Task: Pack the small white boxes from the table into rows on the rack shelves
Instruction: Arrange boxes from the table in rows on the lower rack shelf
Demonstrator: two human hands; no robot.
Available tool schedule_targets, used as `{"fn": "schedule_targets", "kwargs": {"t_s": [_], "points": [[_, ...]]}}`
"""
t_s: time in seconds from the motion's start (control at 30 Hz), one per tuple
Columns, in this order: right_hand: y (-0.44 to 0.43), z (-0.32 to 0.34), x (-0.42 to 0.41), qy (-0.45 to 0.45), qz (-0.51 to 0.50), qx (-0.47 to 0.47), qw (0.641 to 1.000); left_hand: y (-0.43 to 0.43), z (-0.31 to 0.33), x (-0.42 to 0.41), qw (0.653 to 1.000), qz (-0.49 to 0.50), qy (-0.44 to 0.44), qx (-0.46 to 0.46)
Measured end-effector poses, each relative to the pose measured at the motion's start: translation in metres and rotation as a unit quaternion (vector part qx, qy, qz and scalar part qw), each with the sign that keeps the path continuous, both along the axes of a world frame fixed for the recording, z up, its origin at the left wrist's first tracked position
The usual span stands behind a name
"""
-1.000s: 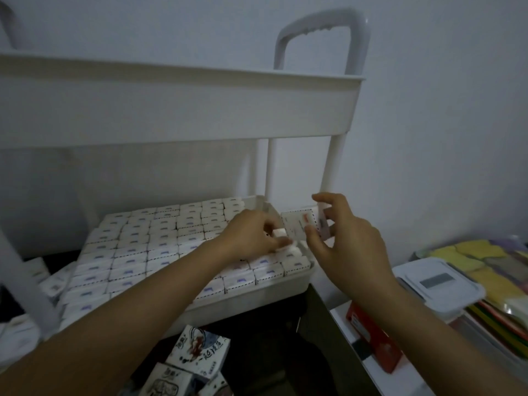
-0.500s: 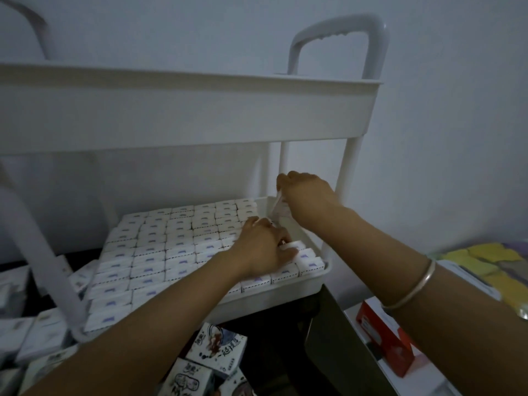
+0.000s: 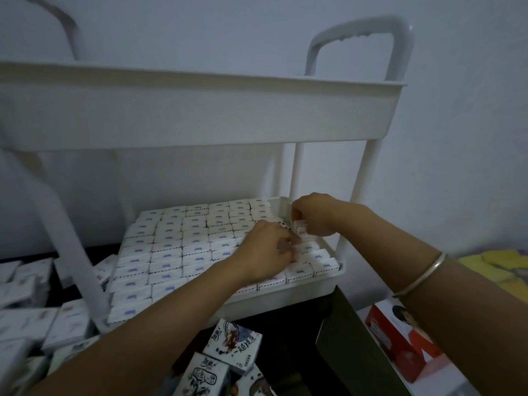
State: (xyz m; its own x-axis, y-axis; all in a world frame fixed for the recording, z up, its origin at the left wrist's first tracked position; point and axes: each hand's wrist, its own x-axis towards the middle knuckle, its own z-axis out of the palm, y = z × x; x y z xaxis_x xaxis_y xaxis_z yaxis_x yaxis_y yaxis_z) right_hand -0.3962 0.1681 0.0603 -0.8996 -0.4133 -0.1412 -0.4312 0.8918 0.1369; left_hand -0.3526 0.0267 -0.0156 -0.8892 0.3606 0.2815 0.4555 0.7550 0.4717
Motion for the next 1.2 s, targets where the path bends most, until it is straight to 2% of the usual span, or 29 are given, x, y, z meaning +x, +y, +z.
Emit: {"fn": "schedule_targets", "kwargs": {"t_s": [0.07,0.13,0.3,0.43,0.5,0.6,0.67,0.73,0.9,1.03,1.1,1.2], "points": [[-0.002,-0.005,-0.001,-0.039,-0.003,-0.005,0.999,-0.007,0.004,0.006,0.997,0.017,0.013,0.080],[-0.004,-0.011,-0.002,-0.069,-0.008,-0.013,0.998,-0.016,0.009,0.013,0.993,0.032,0.020,0.115],[0.000,-0.024,-0.001,-0.090,-0.028,-0.023,0.995,-0.037,0.019,0.040,0.992,0.035,-0.008,0.123],[0.003,-0.027,0.008,-0.040,-0.039,-0.085,0.995,-0.055,0.026,0.075,0.992,0.054,-0.013,0.117],[-0.002,-0.024,0.021,0.033,-0.018,-0.126,0.991,-0.068,0.030,0.099,0.990,0.068,-0.015,0.121],[-0.028,-0.021,0.059,0.136,0.054,-0.254,0.956,-0.093,0.030,0.141,0.987,0.101,-0.015,0.123],[-0.057,-0.022,0.095,0.136,0.110,-0.325,0.929,-0.114,0.025,0.170,0.983,0.138,-0.020,0.121],[-0.090,-0.023,0.133,0.121,0.167,-0.356,0.912,-0.137,0.017,0.201,0.977,0.180,-0.029,0.114],[-0.170,-0.035,0.195,0.066,0.282,-0.350,0.891,-0.198,0.003,0.255,0.956,0.291,0.020,0.016],[-0.229,-0.058,0.204,0.006,0.274,-0.305,0.912,-0.250,0.008,0.260,0.914,0.382,0.121,-0.062],[-0.251,-0.067,0.202,-0.003,0.272,-0.282,0.920,-0.277,0.013,0.254,0.915,0.384,0.080,-0.096],[-0.276,-0.075,0.195,-0.020,0.265,-0.241,0.933,-0.307,0.018,0.243,0.932,0.338,-0.037,-0.129]]}}
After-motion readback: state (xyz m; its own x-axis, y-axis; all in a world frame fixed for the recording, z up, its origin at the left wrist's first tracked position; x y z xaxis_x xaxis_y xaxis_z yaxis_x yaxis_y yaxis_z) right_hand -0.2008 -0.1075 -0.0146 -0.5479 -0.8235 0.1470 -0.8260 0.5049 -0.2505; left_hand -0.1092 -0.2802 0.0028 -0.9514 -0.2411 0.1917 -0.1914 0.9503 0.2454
